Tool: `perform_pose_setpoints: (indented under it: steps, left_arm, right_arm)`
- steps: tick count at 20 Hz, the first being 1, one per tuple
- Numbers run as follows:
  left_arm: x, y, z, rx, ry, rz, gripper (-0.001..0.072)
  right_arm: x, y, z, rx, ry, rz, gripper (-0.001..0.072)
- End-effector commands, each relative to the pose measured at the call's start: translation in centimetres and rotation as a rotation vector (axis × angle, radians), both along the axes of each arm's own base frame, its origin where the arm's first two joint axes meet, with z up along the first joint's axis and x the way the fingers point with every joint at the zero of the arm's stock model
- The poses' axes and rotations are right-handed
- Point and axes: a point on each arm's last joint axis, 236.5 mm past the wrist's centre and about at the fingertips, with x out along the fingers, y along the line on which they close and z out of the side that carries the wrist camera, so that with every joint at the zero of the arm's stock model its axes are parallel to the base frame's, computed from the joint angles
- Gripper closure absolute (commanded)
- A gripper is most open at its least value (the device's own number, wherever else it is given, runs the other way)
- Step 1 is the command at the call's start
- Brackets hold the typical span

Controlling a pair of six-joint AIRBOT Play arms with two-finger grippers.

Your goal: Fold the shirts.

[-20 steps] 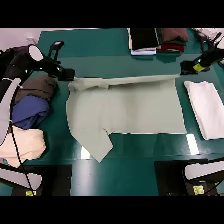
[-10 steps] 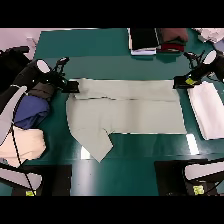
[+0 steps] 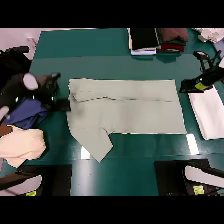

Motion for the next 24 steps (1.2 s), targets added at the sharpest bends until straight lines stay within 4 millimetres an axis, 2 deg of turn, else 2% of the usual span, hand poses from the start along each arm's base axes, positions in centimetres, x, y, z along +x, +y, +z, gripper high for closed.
perform_pose_setpoints:
  steps: [1,3,5,7,12,13,14,15,17,19,20,21,22,24]
  left_arm:
    - [-7.7,-0.1,-3.0,-0.043,0.092,0.064,0.0168]
    - [-9.8,-2.0,-3.9,-0.143,0.112,0.118,0.0168]
    - [-10.6,-3.5,-4.7,-0.22,0.124,0.147,0.0168]
    - [-10.6,-5.2,-4.9,-0.281,0.105,0.154,0.0168]
    - [-10.2,-10.2,-4.8,-0.307,0.0,0.091,0.0171]
    - [-10.2,-10.6,-4.5,-0.313,0.002,0.093,0.0357]
    - [-10.1,-10.7,-4.0,-0.314,0.0,0.079,0.0615]
    - [-9.8,-10.6,-3.6,-0.303,-0.008,0.058,0.0683]
    - [-9.4,-10.0,-2.7,-0.253,-0.026,-0.009,0.0683]
    - [-9.0,-9.7,-1.6,-0.223,-0.039,-0.056,0.0683]
    - [-8.6,-9.8,-1.0,-0.224,-0.049,-0.065,0.0683]
    - [-8.3,-10.0,-0.6,-0.229,-0.061,-0.067,0.0683]
    - [-8.0,-10.1,-0.3,-0.234,-0.071,-0.065,0.0683]
    - [-7.6,-10.2,-0.1,-0.237,-0.084,-0.063,0.0683]
  right_arm:
    - [-2.5,1.0,0.1,0.011,-0.029,0.001,0.0313]
    - [-2.8,1.9,0.4,0.054,-0.054,-0.009,0.0313]
    - [-2.9,2.6,0.6,0.084,-0.07,-0.013,0.0313]
    - [-3.0,2.8,0.6,0.095,-0.066,-0.012,0.0313]
    - [-2.8,4.0,0.9,0.147,-0.075,-0.014,0.0313]
    - [-3.1,4.0,0.8,0.148,-0.062,-0.012,0.0313]
    - [-3.5,3.5,0.7,0.143,-0.045,-0.021,0.0313]
    - [-4.0,2.9,0.4,0.146,-0.026,-0.035,0.0313]
    - [-5.8,0.8,-0.6,0.149,0.011,-0.099,0.0313]
    - [-8.6,-2.0,-2.7,0.165,0.056,-0.212,0.0312]
    - [-10.5,-3.3,-4.1,0.182,0.091,-0.27,0.0292]
    - [-12.4,-4.2,-5.5,0.207,0.137,-0.325,0.0207]
    - [-14.3,-5.1,-7.0,0.24,0.183,-0.395,0.0169]
    - [-16.4,-5.2,-9.4,0.326,0.246,-0.479,0.0172]
